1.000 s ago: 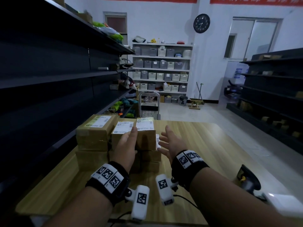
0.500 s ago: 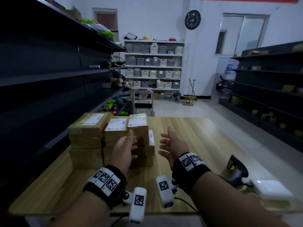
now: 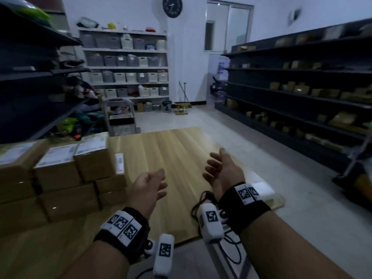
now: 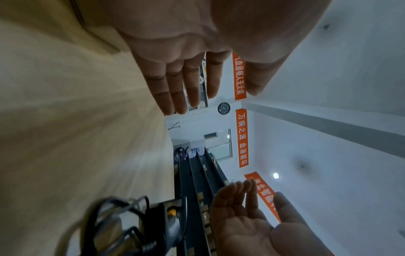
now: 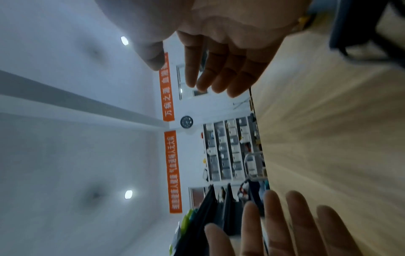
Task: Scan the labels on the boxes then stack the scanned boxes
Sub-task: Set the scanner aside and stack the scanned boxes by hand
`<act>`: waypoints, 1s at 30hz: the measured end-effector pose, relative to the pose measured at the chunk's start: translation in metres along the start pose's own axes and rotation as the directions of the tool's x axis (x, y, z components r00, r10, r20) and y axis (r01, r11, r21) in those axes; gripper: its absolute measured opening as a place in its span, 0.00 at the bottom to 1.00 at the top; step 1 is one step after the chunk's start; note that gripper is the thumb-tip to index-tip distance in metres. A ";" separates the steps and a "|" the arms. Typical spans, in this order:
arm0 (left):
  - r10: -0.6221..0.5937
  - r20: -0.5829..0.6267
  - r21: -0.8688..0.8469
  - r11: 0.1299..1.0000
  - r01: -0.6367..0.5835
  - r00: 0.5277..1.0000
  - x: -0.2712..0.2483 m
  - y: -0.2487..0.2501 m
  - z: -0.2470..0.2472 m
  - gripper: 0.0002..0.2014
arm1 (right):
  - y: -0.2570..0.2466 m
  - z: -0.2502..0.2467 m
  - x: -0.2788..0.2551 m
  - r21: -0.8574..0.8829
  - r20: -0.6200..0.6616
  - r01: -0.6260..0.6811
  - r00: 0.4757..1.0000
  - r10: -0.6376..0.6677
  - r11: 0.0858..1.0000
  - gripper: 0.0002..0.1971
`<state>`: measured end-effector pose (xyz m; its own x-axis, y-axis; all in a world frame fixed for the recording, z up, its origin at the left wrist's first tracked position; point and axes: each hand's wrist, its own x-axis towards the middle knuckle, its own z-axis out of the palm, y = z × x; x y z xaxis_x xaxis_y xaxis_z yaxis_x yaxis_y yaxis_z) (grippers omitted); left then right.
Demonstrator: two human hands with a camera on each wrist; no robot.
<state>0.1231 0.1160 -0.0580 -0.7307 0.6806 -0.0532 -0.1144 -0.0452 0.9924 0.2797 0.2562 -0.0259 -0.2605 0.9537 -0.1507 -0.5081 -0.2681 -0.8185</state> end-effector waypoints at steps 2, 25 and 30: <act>0.011 0.054 0.049 0.999 -0.013 0.998 0.005 -0.001 0.023 0.12 | -0.018 -0.019 0.015 0.004 -0.106 0.037 0.994 -0.036 0.999 0.18; -0.204 0.328 0.580 0.814 -0.026 0.922 0.054 -0.048 0.127 0.14 | -0.033 -0.065 0.129 -0.951 -0.028 -0.058 0.995 0.099 0.305 0.15; -0.192 0.274 0.429 0.901 0.058 0.943 0.065 -0.049 0.124 0.13 | -0.036 -0.054 0.138 -0.948 0.010 -0.026 0.994 0.111 0.316 0.14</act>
<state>0.1649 0.2528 -0.0964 -0.4826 0.8503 -0.2099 0.1430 0.3129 0.9389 0.3066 0.4045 -0.0468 -0.3236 0.9165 -0.2353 0.6249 0.0203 -0.7804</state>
